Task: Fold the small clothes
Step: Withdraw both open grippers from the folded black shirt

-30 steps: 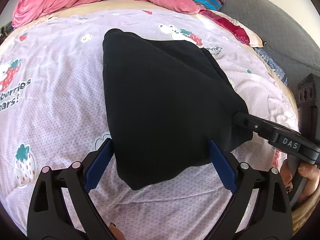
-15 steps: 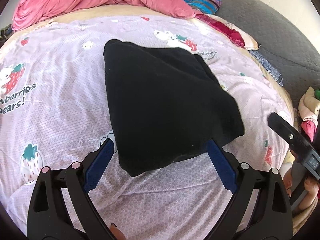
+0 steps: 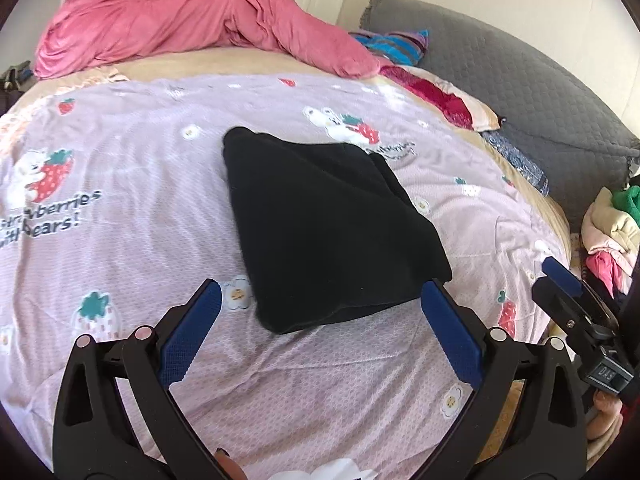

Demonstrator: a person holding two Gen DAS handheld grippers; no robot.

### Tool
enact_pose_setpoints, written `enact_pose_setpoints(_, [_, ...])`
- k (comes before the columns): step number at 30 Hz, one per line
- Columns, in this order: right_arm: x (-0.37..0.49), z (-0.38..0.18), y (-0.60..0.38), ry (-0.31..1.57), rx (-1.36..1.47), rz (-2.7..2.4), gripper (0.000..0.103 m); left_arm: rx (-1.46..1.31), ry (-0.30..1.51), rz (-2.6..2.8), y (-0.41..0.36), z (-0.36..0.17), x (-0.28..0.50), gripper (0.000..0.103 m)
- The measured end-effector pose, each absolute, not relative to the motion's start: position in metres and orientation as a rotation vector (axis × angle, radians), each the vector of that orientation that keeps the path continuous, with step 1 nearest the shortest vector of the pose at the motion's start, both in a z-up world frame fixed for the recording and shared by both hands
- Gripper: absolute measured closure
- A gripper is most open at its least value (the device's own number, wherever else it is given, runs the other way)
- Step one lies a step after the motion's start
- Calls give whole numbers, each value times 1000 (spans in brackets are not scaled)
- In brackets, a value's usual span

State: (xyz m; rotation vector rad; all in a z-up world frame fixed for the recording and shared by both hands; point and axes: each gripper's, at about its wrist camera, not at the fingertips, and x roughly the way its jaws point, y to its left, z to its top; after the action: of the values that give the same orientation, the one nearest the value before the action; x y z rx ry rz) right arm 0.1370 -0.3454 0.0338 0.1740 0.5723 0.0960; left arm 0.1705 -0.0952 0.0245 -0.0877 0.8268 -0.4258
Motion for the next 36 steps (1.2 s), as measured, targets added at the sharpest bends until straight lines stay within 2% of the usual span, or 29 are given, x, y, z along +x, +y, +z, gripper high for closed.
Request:
enact_pose_setpoints(21, [82,58,-325,428,154,48,4,-104,711,-401,-55,40,104,9])
enact_pose_setpoints(36, [46,32,-310,437,83,49,4,-111,718,-382,-40,3,70,9])
